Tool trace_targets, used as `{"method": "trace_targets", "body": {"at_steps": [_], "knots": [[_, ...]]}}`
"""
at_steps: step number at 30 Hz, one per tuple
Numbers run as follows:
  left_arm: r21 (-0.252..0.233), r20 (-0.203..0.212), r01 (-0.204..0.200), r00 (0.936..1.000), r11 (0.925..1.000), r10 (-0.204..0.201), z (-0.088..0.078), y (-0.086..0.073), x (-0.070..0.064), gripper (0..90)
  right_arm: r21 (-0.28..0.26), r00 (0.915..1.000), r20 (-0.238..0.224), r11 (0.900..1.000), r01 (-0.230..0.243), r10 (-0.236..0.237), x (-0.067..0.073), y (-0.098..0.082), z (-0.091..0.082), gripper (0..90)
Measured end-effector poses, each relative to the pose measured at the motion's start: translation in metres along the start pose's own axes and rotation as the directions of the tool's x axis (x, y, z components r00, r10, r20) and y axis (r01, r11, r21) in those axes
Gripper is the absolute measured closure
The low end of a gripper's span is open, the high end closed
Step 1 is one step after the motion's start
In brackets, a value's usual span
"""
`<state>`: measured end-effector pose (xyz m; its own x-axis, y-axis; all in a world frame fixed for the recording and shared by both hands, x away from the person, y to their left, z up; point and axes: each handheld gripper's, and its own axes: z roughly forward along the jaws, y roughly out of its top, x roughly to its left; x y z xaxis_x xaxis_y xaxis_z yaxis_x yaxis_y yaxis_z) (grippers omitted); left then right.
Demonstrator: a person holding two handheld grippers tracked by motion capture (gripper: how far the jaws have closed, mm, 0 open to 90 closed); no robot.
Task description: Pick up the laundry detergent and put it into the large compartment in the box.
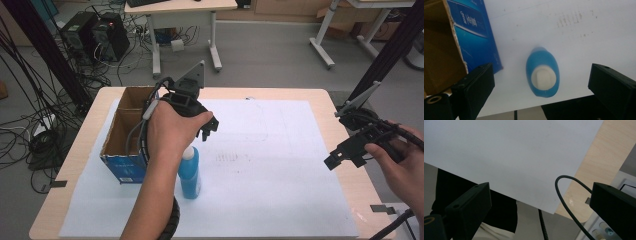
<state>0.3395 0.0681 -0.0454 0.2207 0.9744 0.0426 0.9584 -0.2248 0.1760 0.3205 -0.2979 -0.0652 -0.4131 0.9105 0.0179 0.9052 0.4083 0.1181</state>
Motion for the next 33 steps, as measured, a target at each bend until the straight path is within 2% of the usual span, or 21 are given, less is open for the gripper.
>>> {"method": "trace_targets", "body": {"at_steps": [14,33], "knots": [[0.017,0.010,0.015,0.9998,0.9998,-0.015,0.018,-0.003,0.005,7.2,0.004,1.0000,0.004,1.000,0.002,-0.002,0.005,-0.005,0.004,3.7],[0.044,0.030,0.010,0.9995,0.9990,-0.011,0.042,-0.001,0.006,7.2,0.011,1.0000,0.000,1.000,-0.006,0.006,0.001,-0.008,0.009,3.6]]}}
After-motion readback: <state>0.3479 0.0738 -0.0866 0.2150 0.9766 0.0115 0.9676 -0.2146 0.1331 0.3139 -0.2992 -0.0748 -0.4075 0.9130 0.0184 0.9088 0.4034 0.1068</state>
